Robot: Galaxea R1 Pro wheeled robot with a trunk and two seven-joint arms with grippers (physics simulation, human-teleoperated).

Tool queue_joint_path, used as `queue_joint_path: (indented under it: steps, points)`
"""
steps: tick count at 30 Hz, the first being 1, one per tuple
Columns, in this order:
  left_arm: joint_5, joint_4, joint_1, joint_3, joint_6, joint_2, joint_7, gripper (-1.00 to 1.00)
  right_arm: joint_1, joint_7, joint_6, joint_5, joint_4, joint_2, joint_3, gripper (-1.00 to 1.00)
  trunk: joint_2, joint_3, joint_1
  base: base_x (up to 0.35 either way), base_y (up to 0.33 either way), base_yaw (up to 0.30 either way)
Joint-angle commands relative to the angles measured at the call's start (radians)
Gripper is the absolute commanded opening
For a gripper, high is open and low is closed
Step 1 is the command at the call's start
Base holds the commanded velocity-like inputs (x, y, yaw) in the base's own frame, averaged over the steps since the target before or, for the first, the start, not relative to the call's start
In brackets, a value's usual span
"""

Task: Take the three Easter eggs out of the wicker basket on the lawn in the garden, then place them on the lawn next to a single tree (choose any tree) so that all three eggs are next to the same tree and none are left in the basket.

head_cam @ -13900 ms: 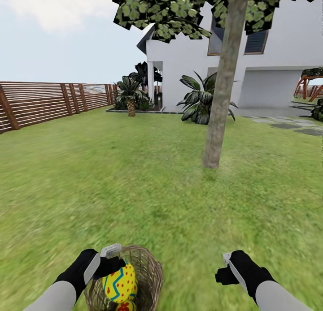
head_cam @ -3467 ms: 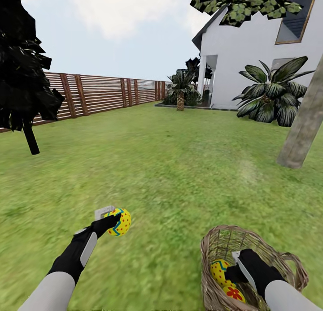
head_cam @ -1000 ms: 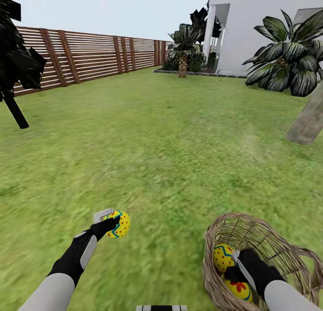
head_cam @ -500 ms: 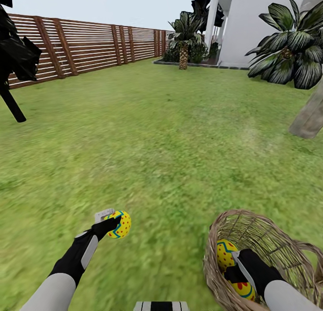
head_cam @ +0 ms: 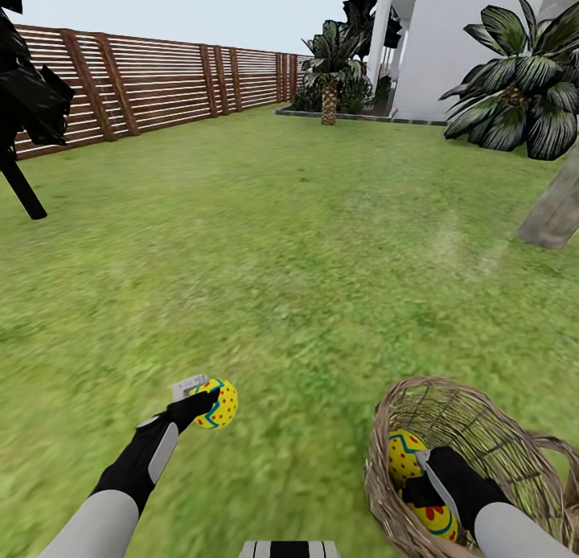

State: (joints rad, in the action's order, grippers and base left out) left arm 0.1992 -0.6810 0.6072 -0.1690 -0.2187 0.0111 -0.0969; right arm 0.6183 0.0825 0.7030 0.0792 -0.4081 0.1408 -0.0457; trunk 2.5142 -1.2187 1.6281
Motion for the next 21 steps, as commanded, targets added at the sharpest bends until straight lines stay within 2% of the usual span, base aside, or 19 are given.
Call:
queue_joint_path:
  steps: [1, 18, 21]
  points:
    - [0.008, -0.001, 0.001, -0.006, -0.008, 0.001, -0.006, -1.00, 0.000, 0.008, 0.006, 0.011, -0.001, 0.001, -0.005, -1.00, 0.000, -0.001, 0.000, 0.000, 0.000, 0.000]
    - [0.009, 0.006, 0.000, -0.006, -0.008, 0.001, -0.007, -1.00, 0.000, 0.007, 0.006, 0.011, -0.001, 0.001, -0.005, -1.00, 0.000, -0.001, 0.000, 0.000, 0.000, 0.000]
    - [0.005, 0.007, 0.000, -0.005, 0.008, 0.001, -0.009, -1.00, 0.000, 0.007, 0.006, 0.011, -0.001, 0.001, -0.005, -1.00, 0.000, 0.011, -0.002, 0.000, 0.000, 0.000]
